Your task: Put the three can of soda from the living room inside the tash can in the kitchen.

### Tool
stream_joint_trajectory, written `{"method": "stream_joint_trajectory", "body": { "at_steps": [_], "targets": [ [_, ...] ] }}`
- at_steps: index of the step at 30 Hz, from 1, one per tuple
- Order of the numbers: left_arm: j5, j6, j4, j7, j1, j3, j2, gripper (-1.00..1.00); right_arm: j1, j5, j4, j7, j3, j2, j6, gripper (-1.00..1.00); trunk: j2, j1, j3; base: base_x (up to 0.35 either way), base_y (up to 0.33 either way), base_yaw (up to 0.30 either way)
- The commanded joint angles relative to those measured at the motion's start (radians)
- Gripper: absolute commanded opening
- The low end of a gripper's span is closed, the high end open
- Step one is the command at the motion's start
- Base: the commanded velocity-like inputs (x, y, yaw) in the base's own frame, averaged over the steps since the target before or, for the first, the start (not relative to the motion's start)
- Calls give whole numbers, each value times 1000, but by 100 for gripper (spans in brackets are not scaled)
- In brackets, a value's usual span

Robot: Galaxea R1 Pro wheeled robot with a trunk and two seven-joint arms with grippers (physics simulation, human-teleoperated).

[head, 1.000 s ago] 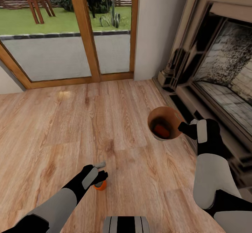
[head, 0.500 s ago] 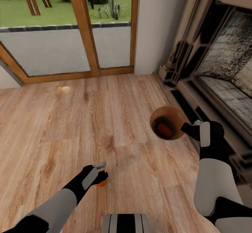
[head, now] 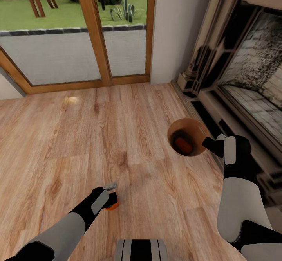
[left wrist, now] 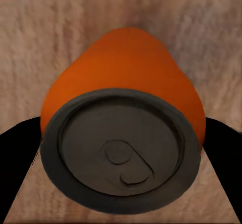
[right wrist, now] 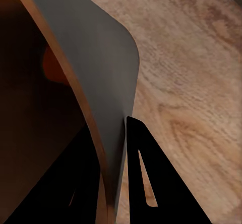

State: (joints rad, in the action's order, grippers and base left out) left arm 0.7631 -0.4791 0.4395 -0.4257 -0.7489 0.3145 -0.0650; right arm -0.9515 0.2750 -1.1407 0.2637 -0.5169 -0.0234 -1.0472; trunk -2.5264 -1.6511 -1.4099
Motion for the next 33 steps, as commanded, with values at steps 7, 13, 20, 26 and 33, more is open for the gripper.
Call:
{"method": "stream_joint_trajectory", "body": {
  "at_steps": [7, 13, 20, 26, 33],
  "targets": [
    [-1, 0, -4, -1, 0, 0, -2, -100, 0, 20, 2, -6, 0, 0, 0, -100, 0, 0, 0, 0, 0, 0],
    [0, 0, 2, -1, 1, 0, -2, -100, 0, 20, 9, -6, 0, -1, 0, -100, 1, 2, 19, 0, 0, 0],
    [2, 14, 30, 0, 7, -1, -1, -100, -4, 19, 60, -6, 26, -1, 0, -100, 3, 5, 46, 0, 0, 0],
    [0, 9, 198, -8, 71, -2, 3, -100, -26, 25, 196, -7, 69, 7, 0, -100, 4, 8, 70, 0, 0, 0],
    [0, -56, 483, -84, 150, -10, 35, -100, -51, 26, 278, -9, 69, 10, 0, -100, 6, 11, 97, 0, 0, 0]
  ]
}}
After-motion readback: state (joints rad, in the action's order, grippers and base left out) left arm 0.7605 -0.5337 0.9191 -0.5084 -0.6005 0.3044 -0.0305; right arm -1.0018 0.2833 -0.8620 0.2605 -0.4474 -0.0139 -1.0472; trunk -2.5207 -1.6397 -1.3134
